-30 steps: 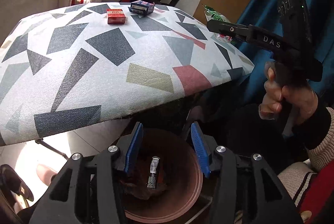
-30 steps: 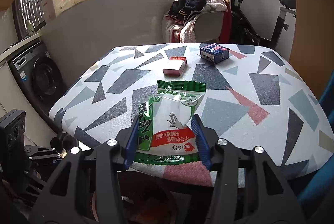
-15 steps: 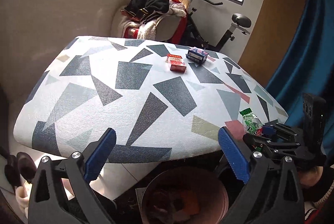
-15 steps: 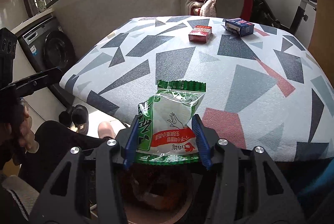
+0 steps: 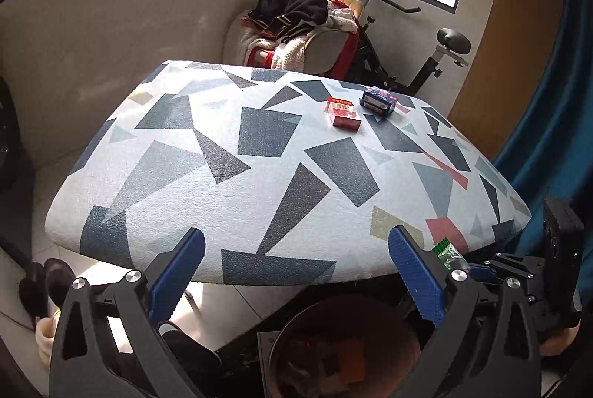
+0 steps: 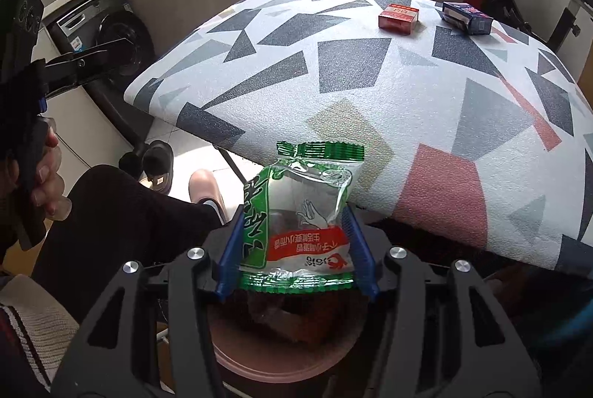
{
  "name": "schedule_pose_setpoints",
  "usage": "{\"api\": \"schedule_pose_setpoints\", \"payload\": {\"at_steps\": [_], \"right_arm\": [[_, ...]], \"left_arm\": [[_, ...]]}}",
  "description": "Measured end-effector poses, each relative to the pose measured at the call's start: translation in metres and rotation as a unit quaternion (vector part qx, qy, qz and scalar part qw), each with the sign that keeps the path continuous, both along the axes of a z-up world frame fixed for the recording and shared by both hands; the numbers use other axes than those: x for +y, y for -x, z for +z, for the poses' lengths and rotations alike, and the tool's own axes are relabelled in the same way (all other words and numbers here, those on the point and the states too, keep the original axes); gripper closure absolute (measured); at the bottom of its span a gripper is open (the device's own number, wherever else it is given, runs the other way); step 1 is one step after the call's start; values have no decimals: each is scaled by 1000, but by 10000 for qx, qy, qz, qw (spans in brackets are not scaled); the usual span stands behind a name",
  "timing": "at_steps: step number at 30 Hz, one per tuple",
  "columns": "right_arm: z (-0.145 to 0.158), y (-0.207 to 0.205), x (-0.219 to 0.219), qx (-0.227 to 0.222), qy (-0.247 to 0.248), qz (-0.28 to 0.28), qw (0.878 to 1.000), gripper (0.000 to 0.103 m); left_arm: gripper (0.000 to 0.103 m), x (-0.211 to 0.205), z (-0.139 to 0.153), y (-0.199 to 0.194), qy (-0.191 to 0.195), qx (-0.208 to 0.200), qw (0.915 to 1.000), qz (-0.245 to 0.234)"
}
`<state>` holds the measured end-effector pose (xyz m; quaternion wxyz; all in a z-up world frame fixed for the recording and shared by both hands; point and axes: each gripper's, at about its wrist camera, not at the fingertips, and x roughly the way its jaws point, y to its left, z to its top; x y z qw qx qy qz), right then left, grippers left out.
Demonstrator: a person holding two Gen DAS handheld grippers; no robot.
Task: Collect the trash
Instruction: 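Lower the green snack bag toward the bin with the right gripper, then grasp the red cigarette box with the left gripper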
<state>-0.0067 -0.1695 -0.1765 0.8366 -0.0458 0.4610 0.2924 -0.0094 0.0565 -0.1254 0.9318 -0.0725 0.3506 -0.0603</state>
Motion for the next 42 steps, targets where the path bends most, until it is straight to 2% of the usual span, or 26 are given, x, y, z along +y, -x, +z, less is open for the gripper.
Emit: {"api": "schedule_pose_setpoints", "payload": {"at_steps": [4,6,8,11,14,32,36,42], "right_arm": [[-10,2,3,196,74,61,9998,45],[-15,2,4,265,155,36,9995,38],[-16,1,4,268,184,-8,9995,23],[-13,1,3,105,281,-102,9995,7],[-11,-2,2,-17,431,-183,9989,6],[-15,-36,-21,-166,608,-715,9954,6],[-8,-59,-41,-154,257,-1087,9936,6],[-2,-95,-66,-418,410,-1559,9860,6]], "left_arm": [[6,0,-2,0,0,25,10000,14],[6,1,-2,-1,48,53,10000,16],[6,2,-3,-1,64,61,10000,37],[6,1,-3,-1,41,64,10000,35],[6,1,-4,-1,33,69,10000,37],[6,5,-24,-20,38,310,9995,70],[6,1,-29,-33,55,393,9992,26],[6,-18,-28,-75,-185,398,9986,-294]]}}
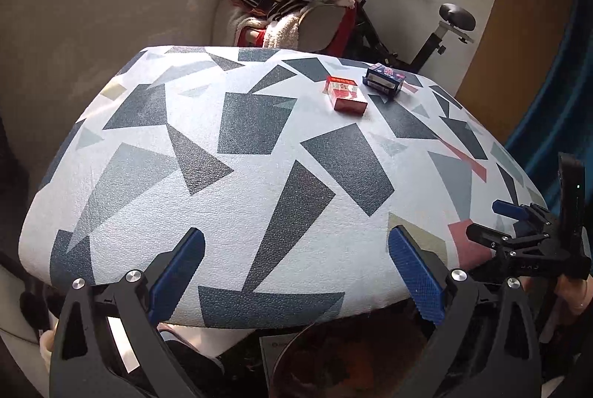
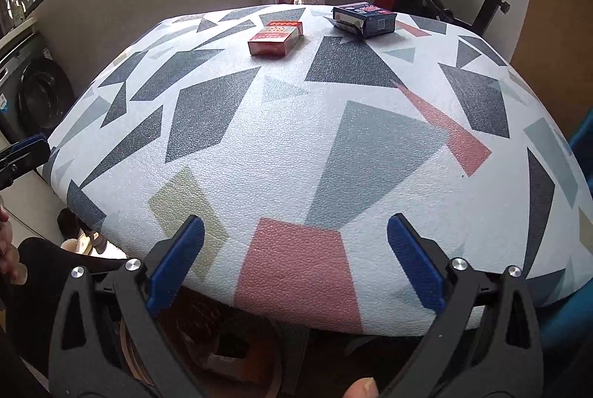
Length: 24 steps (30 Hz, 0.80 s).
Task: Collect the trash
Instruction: 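Grasp the red cigarette box with the left gripper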
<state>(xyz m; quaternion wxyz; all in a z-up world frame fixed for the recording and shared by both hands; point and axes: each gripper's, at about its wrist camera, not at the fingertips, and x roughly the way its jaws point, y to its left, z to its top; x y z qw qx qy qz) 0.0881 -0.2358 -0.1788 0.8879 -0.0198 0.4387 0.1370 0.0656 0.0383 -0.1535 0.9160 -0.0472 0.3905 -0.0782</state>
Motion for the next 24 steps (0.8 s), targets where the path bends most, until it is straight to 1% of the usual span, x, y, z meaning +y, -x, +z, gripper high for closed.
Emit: {"api": "schedule_pose_setpoints", "payload": {"at_steps": [2,4,6,9,12,14,16,18,22,24], "right_arm": [[2,-11,-7,-89,78,-43,9999,6],[4,-23,-15,-169,240,-143,9995,6],[5,-35,-25,-144,194,-244,9994,6],[4,-51,-41,11,-16,-371,9993,6],[4,-63,-51,-22,114,-556,9984,6],[3,-70,-57,-57,118,-651,9978,6],[1,-77,-64,-38,36,-741,9972,6],[1,-85,-70,-44,16,-833,9965,6],[1,-101,-78,-79,-18,-957,9954,6],[2,-110,-82,-54,-116,-975,9952,6]], "left_arm": [[6,-14,5,-19,-61,-76,9996,-282],[6,-32,11,-41,-218,-183,9978,-599],[6,-51,16,-67,-291,-269,9959,-810],[6,-72,16,-115,-355,-294,9949,-896],[6,-93,10,-166,-670,-339,9937,-829],[6,-103,3,-201,-617,-214,9948,-786],[6,-112,-8,-235,-592,20,9952,-784],[6,-124,-21,-263,-777,217,9939,-755],[6,-134,-41,-300,-957,386,9931,-565],[7,-135,-51,-312,-885,595,9925,-589]]}}
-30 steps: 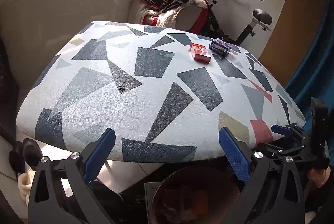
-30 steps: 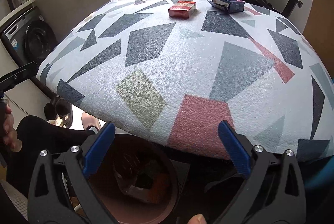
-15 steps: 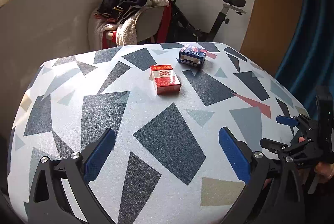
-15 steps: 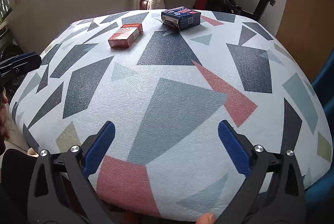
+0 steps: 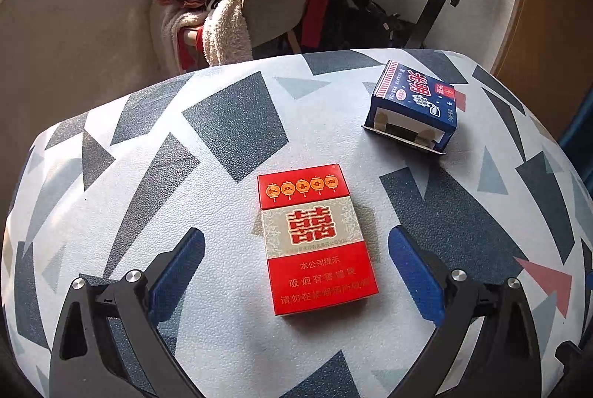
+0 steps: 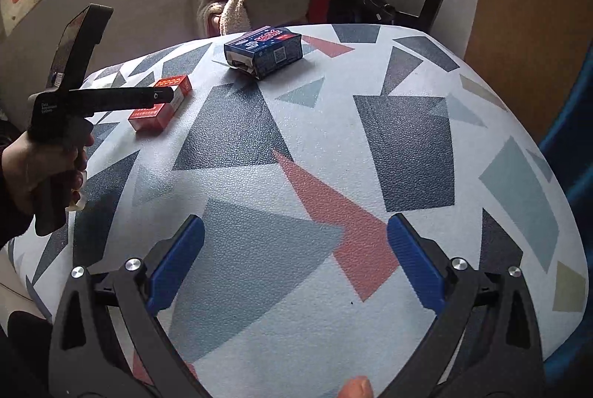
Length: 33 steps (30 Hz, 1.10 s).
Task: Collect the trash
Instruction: 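Grasp the red cigarette box with the left gripper, then grasp the blue milk carton box with right gripper while left holds the red box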
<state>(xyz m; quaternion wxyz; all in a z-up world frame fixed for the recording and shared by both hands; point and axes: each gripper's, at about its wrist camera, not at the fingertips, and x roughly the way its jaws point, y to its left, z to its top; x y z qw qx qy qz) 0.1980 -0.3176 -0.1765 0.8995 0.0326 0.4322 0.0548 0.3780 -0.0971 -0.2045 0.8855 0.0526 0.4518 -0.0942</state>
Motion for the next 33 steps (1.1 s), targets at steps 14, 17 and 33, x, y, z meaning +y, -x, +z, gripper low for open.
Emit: {"api": "schedule_pose_setpoints", "payload": {"at_steps": [14,17,33], "right_arm": [[35,-150,24,-684,529,953,9917,6],[26,-200,42,-538,784,1348,9863,6],[-21,-287,61,777,395,1574,9837,18]], "left_arm": [[48,64,14,49,994,-176,9948,146],[48,81,22,71,1247,-310,9915,203],[48,174,41,166,2130,-604,9691,1084]]}}
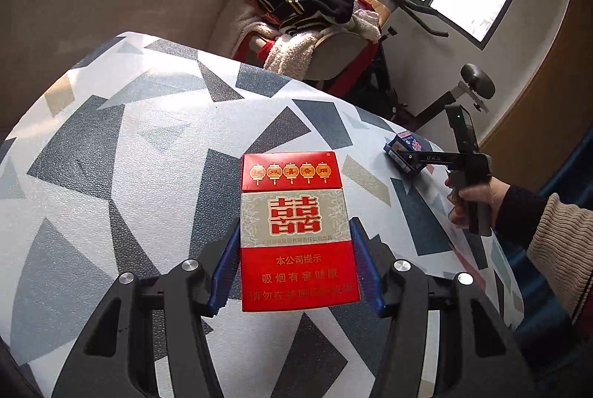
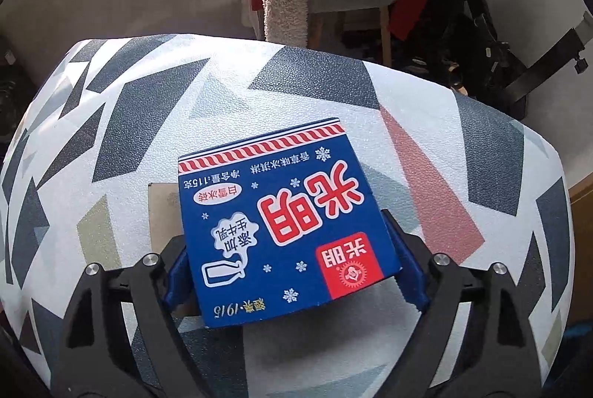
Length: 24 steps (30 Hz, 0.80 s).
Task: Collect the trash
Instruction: 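Grasp the blue milk carton box with right gripper while left holds the red box, then carry both boxes over the bin and open both grippers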
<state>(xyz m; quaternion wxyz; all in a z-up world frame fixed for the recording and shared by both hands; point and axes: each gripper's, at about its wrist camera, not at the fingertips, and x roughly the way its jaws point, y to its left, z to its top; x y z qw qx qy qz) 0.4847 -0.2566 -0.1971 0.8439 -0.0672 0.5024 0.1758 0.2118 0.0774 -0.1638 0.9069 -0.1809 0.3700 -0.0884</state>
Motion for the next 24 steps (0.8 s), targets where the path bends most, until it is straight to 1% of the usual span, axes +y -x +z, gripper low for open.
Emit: {"api": "schedule_pose_setpoints", "payload": {"at_steps": [4,6,8,10,12,16,17,19,24], "right_arm": [[17,34,-1,-268,-283,-182,9991,19],[25,60,-1,-410,-381,-246,9981,19],[31,90,1,-513,-469,-271,9972,19],[34,123,4,-540,-579,-270,9965,19],[36,155,6,-526,-711,-288,9957,19],[43,224,15,-665,-742,-284,9946,19],[45,241,15,-684,-864,-274,9935,19],[48,270,13,-705,-1120,-352,9906,19],[56,329,11,-736,-1327,-448,9874,19]], "left_arm": [[48,-2,-3,16,-80,81,9999,-18],[48,-6,-3,24,-123,110,9999,-42],[48,-11,-4,32,-81,165,9998,-83],[48,-20,-4,39,-76,214,9995,-207],[48,-30,-1,49,-180,220,9990,-357],[48,-45,5,72,-233,211,9982,-516],[48,-48,7,79,-242,210,9980,-552],[48,-56,9,93,-346,211,9972,-632],[48,-69,10,130,-481,271,9954,-789]]}}
